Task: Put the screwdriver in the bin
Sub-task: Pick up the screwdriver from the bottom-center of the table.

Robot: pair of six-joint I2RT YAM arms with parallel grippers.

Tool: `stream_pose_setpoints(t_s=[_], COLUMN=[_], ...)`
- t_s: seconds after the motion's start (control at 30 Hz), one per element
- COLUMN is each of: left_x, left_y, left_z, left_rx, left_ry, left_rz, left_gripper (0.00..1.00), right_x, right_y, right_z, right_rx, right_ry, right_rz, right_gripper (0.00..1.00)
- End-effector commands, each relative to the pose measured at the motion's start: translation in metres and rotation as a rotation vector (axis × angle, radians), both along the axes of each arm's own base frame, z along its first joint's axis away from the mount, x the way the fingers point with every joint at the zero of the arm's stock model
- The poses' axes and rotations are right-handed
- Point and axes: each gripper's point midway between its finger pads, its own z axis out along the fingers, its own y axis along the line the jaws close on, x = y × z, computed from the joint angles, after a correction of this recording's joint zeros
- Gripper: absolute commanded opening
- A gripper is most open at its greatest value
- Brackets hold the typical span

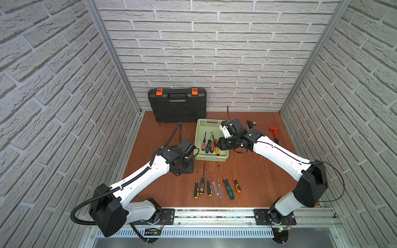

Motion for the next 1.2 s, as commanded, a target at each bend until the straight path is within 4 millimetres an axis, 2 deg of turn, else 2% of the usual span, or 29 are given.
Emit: stream_pose_setpoints(t_s=[0.0, 0.2, 0.33, 0.47, 0.67, 1.17], left_x=[-0.023, -0.049, -0.056, -0.061, -0.066, -0.061], left_y=[-0.005, -0.025, -0.043, -0.049, -0.038, -0.024], left_z=[-0.016, -0.042, -0.054, -0.068, -0.084, -0.1], left_rx=[-0.003, -0.024, -0.042, -0.019, 0.035, 0.061], left_ry=[0.024, 0.045, 0.051, 0.073, 0.104, 0.118], left_rz=[0.001, -0.013, -0.04, -0.053, -0.024, 0.041], left_gripper=[0.44, 0.44, 0.44, 0.44, 0.44, 0.43], right_x=[0.009, 0.01, 0.01, 0.01, 0.007, 0.007], right_y=[0.006, 0.01, 0.012, 0.013, 0.01, 0.012], right_z=[0.018, 0.014, 0.011, 0.008, 0.006, 0.001], right_rx=[0.07, 0.077, 0.078, 0.082, 0.07, 0.065], right_ry=[-0.087, -0.078, -0.058, -0.047, -0.041, -0.025], right_rz=[-0.028, -0.02, -0.018, -0.022, -0.025, -0.019], right_gripper=[0.32, 0.31, 0.3, 0.3, 0.29, 0.29])
